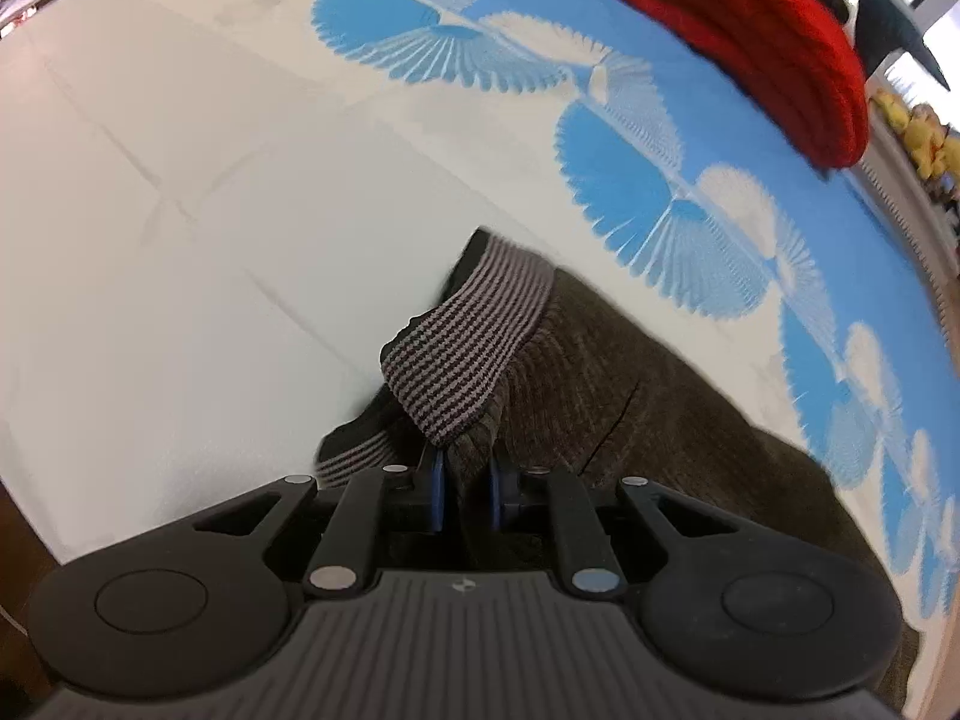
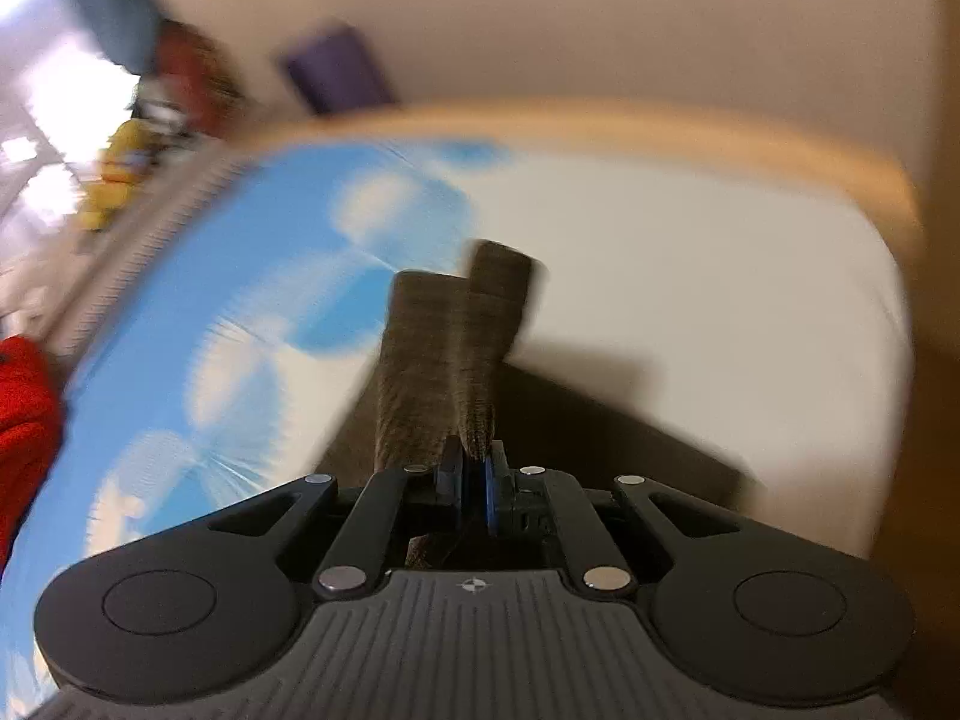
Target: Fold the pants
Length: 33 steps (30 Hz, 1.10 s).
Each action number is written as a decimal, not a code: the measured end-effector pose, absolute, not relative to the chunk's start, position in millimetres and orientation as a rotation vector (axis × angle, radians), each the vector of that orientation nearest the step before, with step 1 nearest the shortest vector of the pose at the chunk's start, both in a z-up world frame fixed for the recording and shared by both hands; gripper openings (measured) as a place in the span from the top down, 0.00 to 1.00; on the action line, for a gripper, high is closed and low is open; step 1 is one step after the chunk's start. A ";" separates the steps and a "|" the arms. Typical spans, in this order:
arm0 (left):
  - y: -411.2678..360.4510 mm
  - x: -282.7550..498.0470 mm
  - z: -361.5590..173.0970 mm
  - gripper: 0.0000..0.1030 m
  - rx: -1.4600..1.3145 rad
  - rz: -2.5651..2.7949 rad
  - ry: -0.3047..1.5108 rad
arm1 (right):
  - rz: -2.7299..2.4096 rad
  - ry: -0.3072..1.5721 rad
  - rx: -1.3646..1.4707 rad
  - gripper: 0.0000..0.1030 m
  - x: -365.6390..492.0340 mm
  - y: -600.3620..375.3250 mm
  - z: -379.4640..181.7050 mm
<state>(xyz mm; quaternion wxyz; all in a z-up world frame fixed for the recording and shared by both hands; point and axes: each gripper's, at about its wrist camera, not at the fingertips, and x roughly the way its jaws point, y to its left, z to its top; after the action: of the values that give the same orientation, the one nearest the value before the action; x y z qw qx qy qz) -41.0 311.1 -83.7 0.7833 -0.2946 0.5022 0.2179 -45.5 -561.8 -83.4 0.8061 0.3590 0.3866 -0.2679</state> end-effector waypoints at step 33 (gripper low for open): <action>313.5 -36.6 -18.7 0.53 -0.381 0.411 1.025 | -0.891 0.750 0.575 0.73 -93.3 -599.4 -68.9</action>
<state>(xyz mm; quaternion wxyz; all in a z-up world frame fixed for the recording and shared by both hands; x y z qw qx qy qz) -36.6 313.5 -18.7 0.8342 -0.1800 0.4838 0.1941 -93.3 -599.4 -68.9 0.7964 0.2677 0.3491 -0.4150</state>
